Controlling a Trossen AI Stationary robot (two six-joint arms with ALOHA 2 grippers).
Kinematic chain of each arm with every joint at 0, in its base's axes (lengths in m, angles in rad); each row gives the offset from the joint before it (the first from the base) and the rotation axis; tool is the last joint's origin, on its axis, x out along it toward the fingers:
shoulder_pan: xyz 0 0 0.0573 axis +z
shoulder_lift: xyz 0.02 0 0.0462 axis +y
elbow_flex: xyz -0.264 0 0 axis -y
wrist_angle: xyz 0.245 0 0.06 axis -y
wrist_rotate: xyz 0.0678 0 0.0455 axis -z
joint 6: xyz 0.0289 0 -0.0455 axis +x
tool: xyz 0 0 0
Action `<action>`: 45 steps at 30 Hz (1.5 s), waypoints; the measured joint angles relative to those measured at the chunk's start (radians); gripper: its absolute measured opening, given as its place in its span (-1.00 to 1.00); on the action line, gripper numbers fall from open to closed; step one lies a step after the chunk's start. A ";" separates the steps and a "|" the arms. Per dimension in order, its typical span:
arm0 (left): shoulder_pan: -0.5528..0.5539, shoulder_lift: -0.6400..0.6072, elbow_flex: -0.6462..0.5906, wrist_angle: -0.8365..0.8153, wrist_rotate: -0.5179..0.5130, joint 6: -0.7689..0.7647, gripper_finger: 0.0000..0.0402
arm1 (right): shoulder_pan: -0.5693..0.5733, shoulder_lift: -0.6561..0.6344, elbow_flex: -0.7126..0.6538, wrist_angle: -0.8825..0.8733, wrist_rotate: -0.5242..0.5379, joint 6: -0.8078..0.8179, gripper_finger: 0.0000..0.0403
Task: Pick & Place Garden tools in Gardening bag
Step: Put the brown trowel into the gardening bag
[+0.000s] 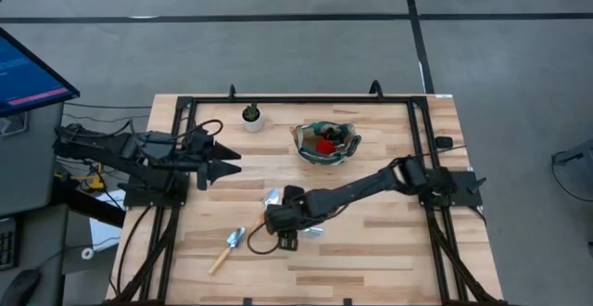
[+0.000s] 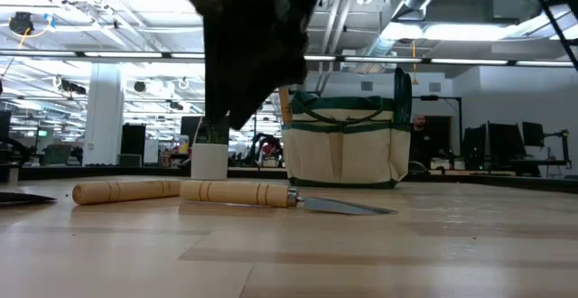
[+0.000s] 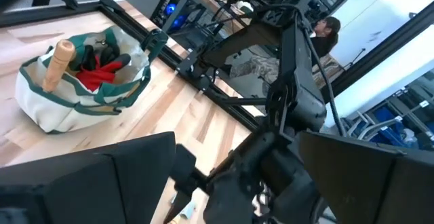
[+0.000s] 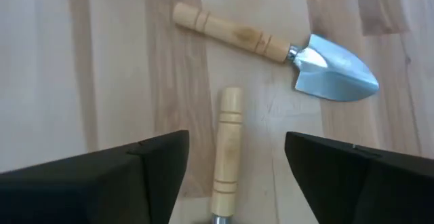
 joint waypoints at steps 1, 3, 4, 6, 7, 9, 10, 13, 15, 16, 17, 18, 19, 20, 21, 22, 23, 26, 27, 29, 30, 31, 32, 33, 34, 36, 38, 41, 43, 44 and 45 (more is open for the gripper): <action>0.000 0.000 0.000 0.000 0.000 0.002 0.50 | 0.000 0.019 0.018 -0.011 0.000 -0.003 0.18; 0.000 0.000 0.000 0.000 0.000 0.003 0.50 | 0.000 0.047 0.038 -0.027 -0.001 -0.005 0.17; 0.000 0.000 0.000 0.000 0.000 0.003 0.50 | 0.001 0.060 0.044 -0.030 -0.001 -0.005 0.16; 0.000 -0.002 0.000 0.000 0.000 0.006 0.50 | 0.000 0.083 0.052 -0.035 0.005 -0.005 0.14; 0.000 -0.003 0.000 -0.001 0.000 0.008 0.50 | 0.000 0.095 0.053 -0.042 0.010 -0.005 0.13; 0.000 -0.004 0.000 0.001 0.000 0.012 0.50 | 0.000 0.113 0.053 -0.049 0.024 -0.005 0.11; 0.000 -0.004 0.000 0.000 0.000 0.020 0.50 | 0.000 0.121 0.054 -0.051 0.026 -0.005 0.10; 0.000 -0.004 0.000 0.000 0.000 0.033 0.50 | 0.001 0.141 0.056 -0.056 0.038 -0.001 0.08; 0.000 -0.004 0.000 0.000 0.000 0.033 0.50 | 0.003 0.147 0.057 -0.060 0.054 -0.002 0.03; 0.000 -0.004 0.000 0.000 0.000 0.033 0.50 | 0.004 0.150 0.058 -0.060 0.061 -0.001 -0.01; 0.000 -0.004 0.000 0.000 0.000 0.033 0.50 | 0.006 0.151 0.058 -0.059 0.067 -0.002 -0.08; 0.000 -0.004 0.000 0.000 0.000 0.034 0.50 | 0.007 0.151 0.058 -0.059 0.068 -0.002 -0.16; 0.000 -0.004 0.000 0.000 0.000 0.034 0.50 | 0.007 0.152 0.058 -0.058 0.065 -0.002 -0.27; 0.000 -0.004 0.000 0.000 0.000 0.034 0.50 | 0.007 0.152 0.058 -0.056 0.059 -0.001 -0.40; 0.000 -0.004 0.000 0.000 0.000 0.034 0.50 | 0.007 0.153 0.058 -0.054 0.050 0.001 -0.54; 0.000 -0.004 0.000 0.000 0.000 0.034 0.50 | 0.007 0.152 0.058 -0.054 0.044 0.011 -0.67; 0.000 -0.004 0.000 0.000 0.000 0.034 0.50 | 0.006 0.150 0.058 -0.056 0.037 0.022 -0.78; 0.000 -0.004 0.000 0.000 0.000 0.034 0.50 | 0.004 0.148 0.057 -0.054 0.038 0.080 -0.75; 0.000 -0.004 0.000 0.000 0.000 0.034 0.50 | 0.004 0.143 0.058 -0.058 0.055 0.108 -0.75; 0.000 -0.006 0.000 -0.001 -0.005 0.034 0.50 | 0.007 0.121 0.056 -0.087 0.115 0.148 -0.75; 0.000 -0.007 0.000 0.001 -0.010 0.034 0.50 | 0.009 0.105 0.056 -0.076 0.150 0.171 -0.75; 0.000 -0.011 0.000 0.001 -0.011 0.035 0.50 | 0.011 0.079 0.056 -0.076 0.190 0.193 -0.75; 0.000 -0.015 -0.001 -0.001 -0.012 0.037 0.50 | 0.012 0.043 0.056 -0.098 0.229 0.208 -0.75; 0.000 -0.018 -0.001 0.001 -0.016 0.038 0.50 | 0.014 0.007 0.057 -0.101 0.263 0.216 -0.75; 0.000 -0.025 -0.001 0.003 -0.025 0.040 0.50 | 0.013 -0.030 0.061 -0.092 0.294 0.224 -0.75; 0.000 -0.037 -0.001 0.003 -0.036 0.054 0.50 | 0.007 -0.099 0.062 -0.102 0.360 0.232 -0.75; 0.000 -0.056 -0.001 0.002 -0.047 0.065 0.50 | -0.006 -0.154 0.061 -0.094 0.447 0.235 -0.75; 0.001 -0.079 -0.001 0.009 -0.066 0.085 0.50 | -0.031 -0.244 0.060 -0.097 0.629 0.237 -0.75; 0.001 -0.092 -0.001 0.009 -0.081 0.098 0.50 | -0.053 -0.302 0.061 -0.095 0.775 0.261 -0.75; 0.001 -0.097 -0.001 0.010 -0.091 0.107 0.50 | -0.066 -0.330 0.062 -0.095 0.842 0.276 -0.75; 0.001 -0.103 -0.001 0.011 -0.106 0.114 0.50 | -0.081 -0.352 0.059 -0.092 0.901 0.287 -0.75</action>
